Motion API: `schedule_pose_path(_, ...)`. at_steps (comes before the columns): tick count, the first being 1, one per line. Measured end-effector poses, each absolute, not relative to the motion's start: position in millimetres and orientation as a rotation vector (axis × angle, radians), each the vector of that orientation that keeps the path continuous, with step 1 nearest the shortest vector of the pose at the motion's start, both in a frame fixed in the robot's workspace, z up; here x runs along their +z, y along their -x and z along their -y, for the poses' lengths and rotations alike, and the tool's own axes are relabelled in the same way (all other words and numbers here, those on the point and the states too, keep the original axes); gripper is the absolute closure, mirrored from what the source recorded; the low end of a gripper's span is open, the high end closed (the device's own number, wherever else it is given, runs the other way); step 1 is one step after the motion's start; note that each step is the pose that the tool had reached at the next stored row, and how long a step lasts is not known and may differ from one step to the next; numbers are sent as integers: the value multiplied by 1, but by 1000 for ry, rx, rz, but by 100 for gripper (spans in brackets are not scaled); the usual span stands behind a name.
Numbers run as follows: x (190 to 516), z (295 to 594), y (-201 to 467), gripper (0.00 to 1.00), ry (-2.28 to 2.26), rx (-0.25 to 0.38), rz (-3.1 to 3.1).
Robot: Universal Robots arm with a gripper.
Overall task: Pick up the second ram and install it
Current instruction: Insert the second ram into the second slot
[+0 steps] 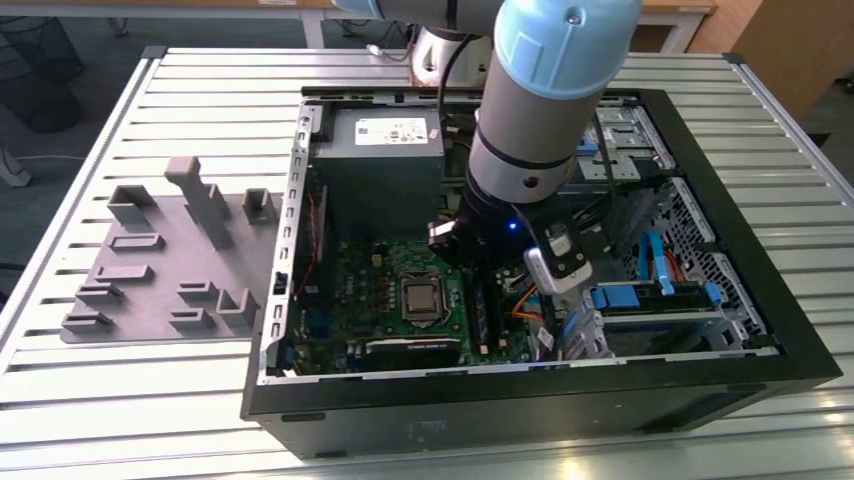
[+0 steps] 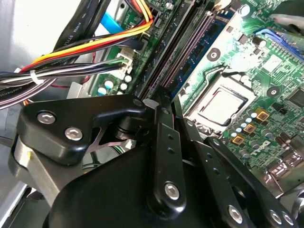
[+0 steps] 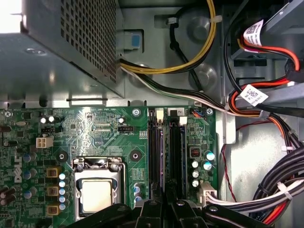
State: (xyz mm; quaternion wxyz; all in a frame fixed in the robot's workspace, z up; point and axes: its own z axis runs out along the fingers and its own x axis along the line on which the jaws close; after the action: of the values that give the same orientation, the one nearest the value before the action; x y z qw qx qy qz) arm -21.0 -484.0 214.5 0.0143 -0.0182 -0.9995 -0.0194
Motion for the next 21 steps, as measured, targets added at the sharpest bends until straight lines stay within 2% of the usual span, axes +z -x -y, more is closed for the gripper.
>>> schedule_pose_path(21,213,483,24,86,57,-60,3112)
